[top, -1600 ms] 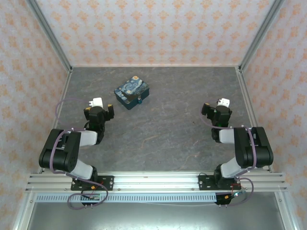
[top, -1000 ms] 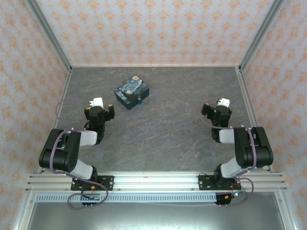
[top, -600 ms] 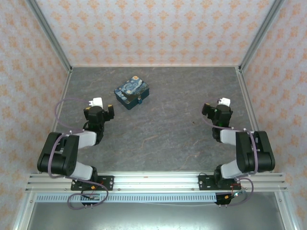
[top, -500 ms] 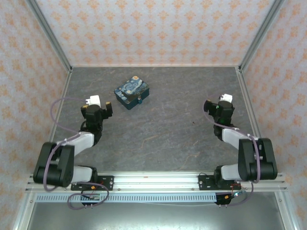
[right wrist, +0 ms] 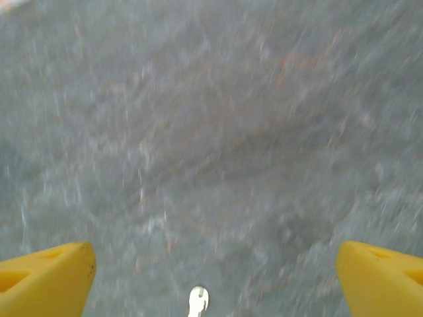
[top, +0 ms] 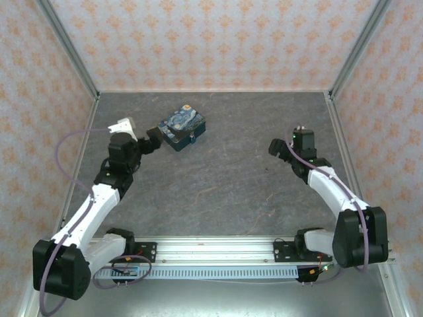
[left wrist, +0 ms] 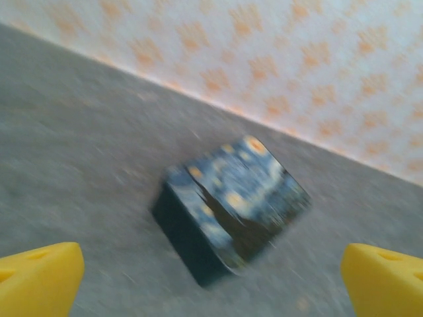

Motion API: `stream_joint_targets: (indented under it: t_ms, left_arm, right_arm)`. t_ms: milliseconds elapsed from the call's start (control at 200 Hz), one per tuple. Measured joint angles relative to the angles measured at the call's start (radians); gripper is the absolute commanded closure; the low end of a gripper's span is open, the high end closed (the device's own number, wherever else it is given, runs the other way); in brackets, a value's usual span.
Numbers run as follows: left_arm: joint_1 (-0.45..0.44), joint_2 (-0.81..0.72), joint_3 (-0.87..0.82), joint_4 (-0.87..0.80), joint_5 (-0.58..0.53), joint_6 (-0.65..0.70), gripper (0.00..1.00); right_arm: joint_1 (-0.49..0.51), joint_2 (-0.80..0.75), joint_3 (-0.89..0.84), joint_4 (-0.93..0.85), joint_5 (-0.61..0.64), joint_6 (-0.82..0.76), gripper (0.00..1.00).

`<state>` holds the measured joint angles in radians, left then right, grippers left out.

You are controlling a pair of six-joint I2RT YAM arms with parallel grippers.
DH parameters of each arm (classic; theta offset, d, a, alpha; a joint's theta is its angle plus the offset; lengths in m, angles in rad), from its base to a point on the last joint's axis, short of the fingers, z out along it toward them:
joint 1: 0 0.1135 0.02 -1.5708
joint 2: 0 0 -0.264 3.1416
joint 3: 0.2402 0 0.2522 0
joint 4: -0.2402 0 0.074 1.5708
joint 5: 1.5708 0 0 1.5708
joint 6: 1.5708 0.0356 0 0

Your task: Unlock the padlock with the key

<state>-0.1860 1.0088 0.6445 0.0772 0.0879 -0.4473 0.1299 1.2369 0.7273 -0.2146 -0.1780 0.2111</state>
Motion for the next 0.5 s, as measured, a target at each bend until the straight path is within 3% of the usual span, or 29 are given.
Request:
stream_joint_targets:
  t_ms: [135,275,500]
  left_arm:
    - [-0.13,0.037,-0.032,0.002,0.036,-0.095,0.0]
    - [-0.201,0.116,-0.03,0.024,0.04,-0.134,0.0]
    - [-0.254,0.213,0.023,0.032,0.041,-0.14,0.0]
  right_arm:
    - [0.04,0.069,0.015,-0.133,-0.015,0.024,0.24]
    - [0.055,0.191,0.069,-0.23,-0.046,0.032,0.37]
    - [0.066,0.32,0.167,-0.275,-0.097,0.036,0.44]
